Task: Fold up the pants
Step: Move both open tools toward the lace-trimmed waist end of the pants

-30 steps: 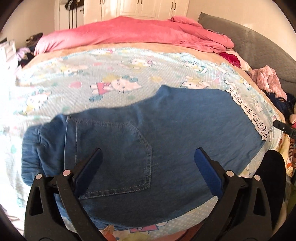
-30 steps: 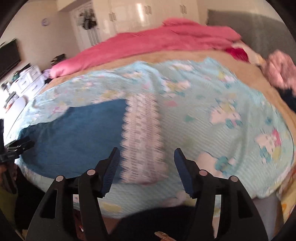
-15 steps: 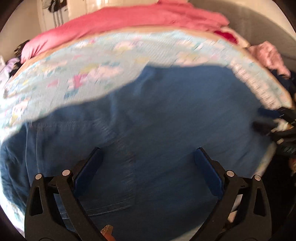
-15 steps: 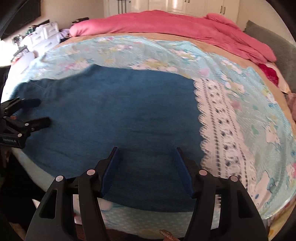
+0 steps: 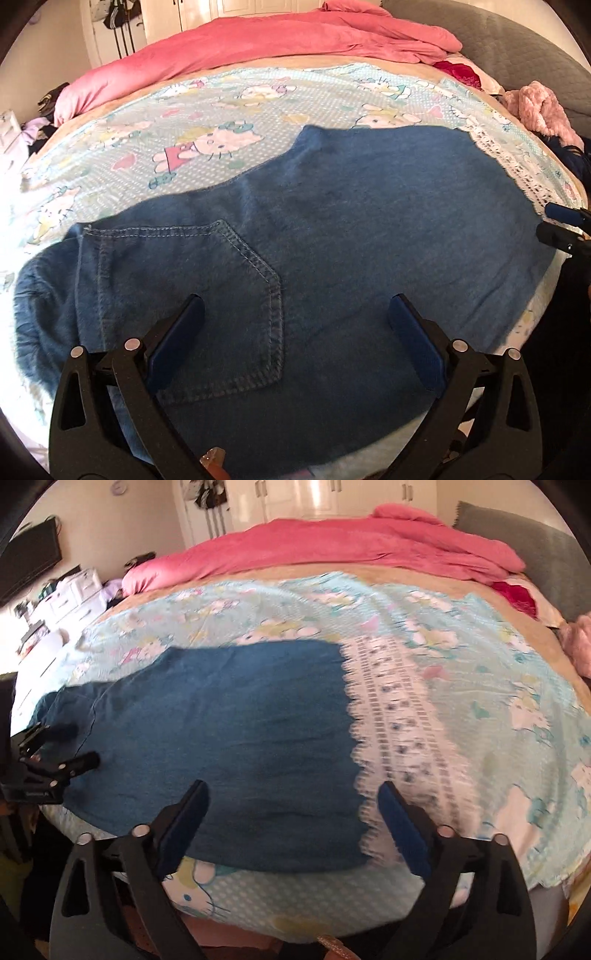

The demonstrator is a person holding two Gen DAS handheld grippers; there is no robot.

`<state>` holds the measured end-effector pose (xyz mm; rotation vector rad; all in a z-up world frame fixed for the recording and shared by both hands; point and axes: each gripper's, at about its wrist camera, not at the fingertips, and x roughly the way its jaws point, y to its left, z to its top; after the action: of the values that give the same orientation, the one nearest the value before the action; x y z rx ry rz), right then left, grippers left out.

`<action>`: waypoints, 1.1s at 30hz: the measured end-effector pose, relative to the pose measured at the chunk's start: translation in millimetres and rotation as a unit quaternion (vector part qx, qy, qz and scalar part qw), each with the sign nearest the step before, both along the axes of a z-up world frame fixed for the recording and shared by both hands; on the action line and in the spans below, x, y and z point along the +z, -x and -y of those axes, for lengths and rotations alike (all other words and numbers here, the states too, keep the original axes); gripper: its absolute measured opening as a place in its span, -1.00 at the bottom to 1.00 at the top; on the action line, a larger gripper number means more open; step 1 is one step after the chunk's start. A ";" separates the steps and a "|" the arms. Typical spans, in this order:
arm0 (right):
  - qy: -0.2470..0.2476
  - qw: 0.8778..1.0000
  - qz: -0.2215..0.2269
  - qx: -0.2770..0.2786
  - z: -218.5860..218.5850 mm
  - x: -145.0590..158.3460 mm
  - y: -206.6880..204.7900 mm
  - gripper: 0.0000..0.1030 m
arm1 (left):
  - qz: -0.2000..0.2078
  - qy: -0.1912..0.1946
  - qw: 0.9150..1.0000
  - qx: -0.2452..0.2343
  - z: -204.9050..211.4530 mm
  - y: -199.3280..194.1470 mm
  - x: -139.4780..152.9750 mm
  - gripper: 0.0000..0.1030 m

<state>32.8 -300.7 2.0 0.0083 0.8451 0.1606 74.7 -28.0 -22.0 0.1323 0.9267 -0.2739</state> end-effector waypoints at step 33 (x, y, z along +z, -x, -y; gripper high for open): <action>-0.076 0.992 0.046 -0.094 80.0 21.4 41.2 0.91 | 0.041 0.021 0.993 -0.106 109.7 5.9 62.2 0.82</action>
<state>-8.4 -380.7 23.5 0.2218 0.7342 0.0465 68.9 -137.7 40.2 0.2025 0.8245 -0.4817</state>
